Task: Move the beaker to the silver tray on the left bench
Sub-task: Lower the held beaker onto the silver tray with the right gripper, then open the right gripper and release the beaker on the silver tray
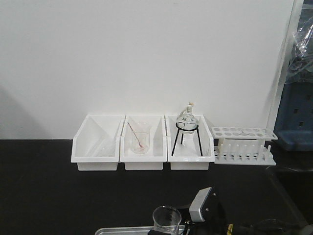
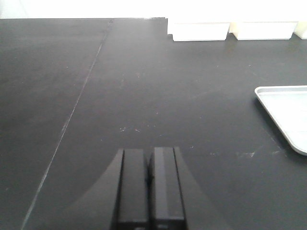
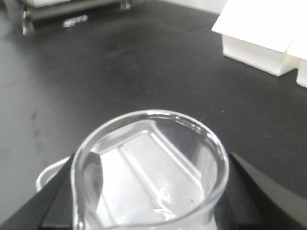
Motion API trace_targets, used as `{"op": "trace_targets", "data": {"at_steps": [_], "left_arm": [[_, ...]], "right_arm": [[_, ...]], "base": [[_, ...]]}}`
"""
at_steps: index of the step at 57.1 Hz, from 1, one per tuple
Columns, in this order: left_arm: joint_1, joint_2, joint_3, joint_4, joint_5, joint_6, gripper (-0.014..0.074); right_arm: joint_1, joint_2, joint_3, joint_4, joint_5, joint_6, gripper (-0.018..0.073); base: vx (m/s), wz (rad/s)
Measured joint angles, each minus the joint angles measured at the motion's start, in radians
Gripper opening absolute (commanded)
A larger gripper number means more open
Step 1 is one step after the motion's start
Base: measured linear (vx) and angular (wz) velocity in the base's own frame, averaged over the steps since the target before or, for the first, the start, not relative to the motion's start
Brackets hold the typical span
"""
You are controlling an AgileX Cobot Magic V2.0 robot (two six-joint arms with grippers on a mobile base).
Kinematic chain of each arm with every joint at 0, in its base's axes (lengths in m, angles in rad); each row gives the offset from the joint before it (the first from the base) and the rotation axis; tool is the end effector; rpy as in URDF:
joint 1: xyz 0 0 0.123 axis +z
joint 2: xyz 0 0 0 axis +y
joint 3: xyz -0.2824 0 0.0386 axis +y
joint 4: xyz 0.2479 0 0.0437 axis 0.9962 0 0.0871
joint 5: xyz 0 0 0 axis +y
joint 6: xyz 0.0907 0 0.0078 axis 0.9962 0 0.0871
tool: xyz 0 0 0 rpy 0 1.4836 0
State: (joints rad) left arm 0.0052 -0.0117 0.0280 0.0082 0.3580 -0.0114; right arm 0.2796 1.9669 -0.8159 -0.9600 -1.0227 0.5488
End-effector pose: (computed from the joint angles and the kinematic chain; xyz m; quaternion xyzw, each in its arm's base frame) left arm 0.0530 0.0005 0.1720 -0.0044 0.8010 0.0016 0.5987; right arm 0.3165 0.1570 0.1401 -0.3566 0.6941 0.3550 0.5149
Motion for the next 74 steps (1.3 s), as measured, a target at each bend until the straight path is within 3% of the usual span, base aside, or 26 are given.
{"op": "trace_targets", "data": {"at_steps": [10, 24, 34, 48, 61, 74], "left_arm": [[0.000, 0.000, 0.000, 0.000, 0.000, 0.000, 0.0001], [0.000, 0.000, 0.000, 0.000, 0.000, 0.000, 0.0001], [0.000, 0.000, 0.000, 0.000, 0.000, 0.000, 0.0001], [0.000, 0.000, 0.000, 0.000, 0.000, 0.000, 0.0001], [0.000, 0.000, 0.000, 0.000, 0.000, 0.000, 0.0001], [0.000, 0.000, 0.000, 0.000, 0.000, 0.000, 0.0001]], "right_arm": [[0.017, 0.106, -0.007, 0.155, -0.073, -0.067, -0.0003], [0.083, 0.170, -0.018, 0.270, -0.077, -0.167, -0.0003], [0.131, 0.206, -0.080, 0.297, -0.055, -0.188, -0.0003], [0.139, 0.238, -0.107, 0.322, -0.034, -0.190, 0.0020], [0.139, 0.238, -0.107, 0.323, -0.025, -0.190, 0.0185], [0.139, 0.238, -0.107, 0.323, -0.020, -0.190, 0.0464]], "base": [[0.00, 0.00], [0.00, 0.00], [0.00, 0.00], [0.00, 0.00], [0.00, 0.00], [0.00, 0.00]]}}
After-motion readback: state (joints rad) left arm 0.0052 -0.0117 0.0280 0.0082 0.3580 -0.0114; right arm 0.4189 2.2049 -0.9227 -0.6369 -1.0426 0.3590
